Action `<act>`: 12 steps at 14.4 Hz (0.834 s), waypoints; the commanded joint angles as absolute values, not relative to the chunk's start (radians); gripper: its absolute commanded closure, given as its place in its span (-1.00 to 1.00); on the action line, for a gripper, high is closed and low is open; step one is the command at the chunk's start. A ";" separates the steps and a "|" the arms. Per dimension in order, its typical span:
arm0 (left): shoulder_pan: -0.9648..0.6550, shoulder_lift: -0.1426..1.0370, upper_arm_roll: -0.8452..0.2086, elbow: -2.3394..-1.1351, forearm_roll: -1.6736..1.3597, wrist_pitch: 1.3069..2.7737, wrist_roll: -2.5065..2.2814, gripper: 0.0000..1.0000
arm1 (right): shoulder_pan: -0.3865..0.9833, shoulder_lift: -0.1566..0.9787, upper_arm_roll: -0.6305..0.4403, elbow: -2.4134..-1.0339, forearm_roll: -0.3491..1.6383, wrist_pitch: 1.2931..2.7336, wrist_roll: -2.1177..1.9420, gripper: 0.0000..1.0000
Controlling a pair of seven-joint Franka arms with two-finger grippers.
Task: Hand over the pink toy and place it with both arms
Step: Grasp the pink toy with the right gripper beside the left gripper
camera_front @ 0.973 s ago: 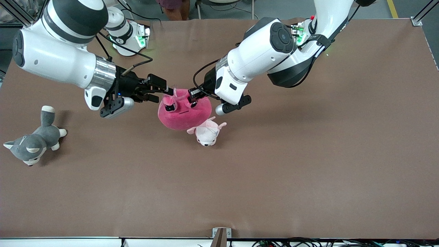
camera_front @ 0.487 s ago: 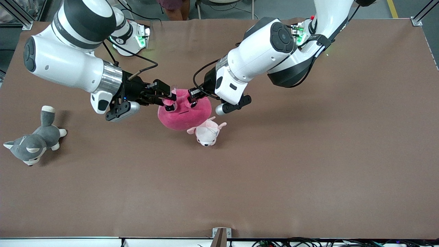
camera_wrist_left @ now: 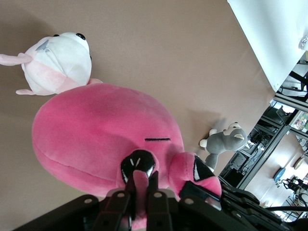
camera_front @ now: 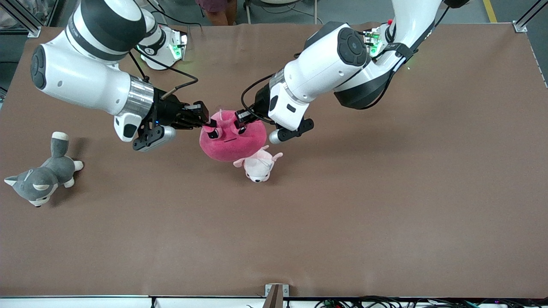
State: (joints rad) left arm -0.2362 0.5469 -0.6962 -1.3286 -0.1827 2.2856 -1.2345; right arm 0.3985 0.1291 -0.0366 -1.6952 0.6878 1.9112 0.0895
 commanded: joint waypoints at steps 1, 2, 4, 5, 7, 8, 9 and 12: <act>-0.244 0.555 -0.689 -1.304 -0.190 2.292 -1.246 -0.22 | 0.414 0.135 -0.046 -1.681 0.678 1.908 0.091 0.95; -0.242 0.549 -0.689 -1.305 -0.181 2.290 -1.246 -0.99 | 0.414 0.135 -0.046 -1.681 0.678 1.907 0.091 0.95; -0.227 0.542 -0.683 -1.307 -0.178 2.280 -1.246 -1.00 | 0.414 0.135 -0.046 -1.681 0.677 1.904 0.091 0.95; -0.213 0.538 -0.677 -1.308 -0.169 2.270 -1.244 -1.00 | 0.411 0.135 -0.046 -1.681 0.675 1.902 0.091 0.95; -0.175 0.531 -0.660 -1.310 -0.059 2.206 -1.236 -1.00 | 0.396 0.135 -0.049 -1.681 0.673 1.902 0.089 0.95; -0.148 0.531 -0.655 -1.312 0.010 2.175 -1.232 -1.00 | 0.378 0.135 -0.054 -1.681 0.672 1.902 0.083 0.95; -0.118 0.529 -0.655 -1.313 0.056 2.151 -1.214 -1.00 | 0.345 0.137 -0.054 -1.683 0.672 1.901 0.080 0.95; -0.008 0.528 -0.653 -1.315 0.122 2.025 -1.071 -1.00 | 0.253 0.175 -0.054 -1.681 0.675 1.898 0.066 0.95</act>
State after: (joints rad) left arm -0.0644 0.5456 -0.6528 -1.3144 0.0799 2.1101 -1.1505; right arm 0.3167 0.1474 -0.0625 -1.6955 0.6811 1.9093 0.0838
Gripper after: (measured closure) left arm 0.000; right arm 0.894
